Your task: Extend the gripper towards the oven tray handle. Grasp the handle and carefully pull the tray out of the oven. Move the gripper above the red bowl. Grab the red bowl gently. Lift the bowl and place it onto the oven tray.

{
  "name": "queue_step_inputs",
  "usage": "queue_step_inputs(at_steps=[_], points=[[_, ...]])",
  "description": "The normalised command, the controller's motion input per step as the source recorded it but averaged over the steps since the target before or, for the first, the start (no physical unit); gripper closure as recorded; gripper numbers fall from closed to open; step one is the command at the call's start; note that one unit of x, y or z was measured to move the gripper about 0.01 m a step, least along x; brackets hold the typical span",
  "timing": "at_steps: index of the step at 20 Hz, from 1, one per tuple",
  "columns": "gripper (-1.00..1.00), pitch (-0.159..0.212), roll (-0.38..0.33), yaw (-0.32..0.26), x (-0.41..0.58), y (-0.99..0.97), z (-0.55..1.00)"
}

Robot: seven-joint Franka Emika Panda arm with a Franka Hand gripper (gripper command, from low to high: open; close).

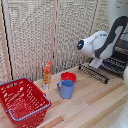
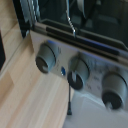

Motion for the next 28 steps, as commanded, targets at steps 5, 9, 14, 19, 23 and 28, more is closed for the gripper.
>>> queue_step_inputs(at_steps=[5,9,14,19,23,28], points=[[-1.0,-0.011,0.132,0.008,0.145,-0.73,-0.03],[-1.0,0.0,0.104,0.0,0.186,-0.69,0.0],[-1.0,0.0,0.043,0.0,0.101,-0.4,0.0],[-1.0,-0.003,0.0,-0.012,0.0,-0.12,0.0],[1.0,-0.004,0.0,0.0,-0.005,-0.07,0.0],[1.0,-0.021,0.0,-0.008,-0.003,-0.09,0.0]])
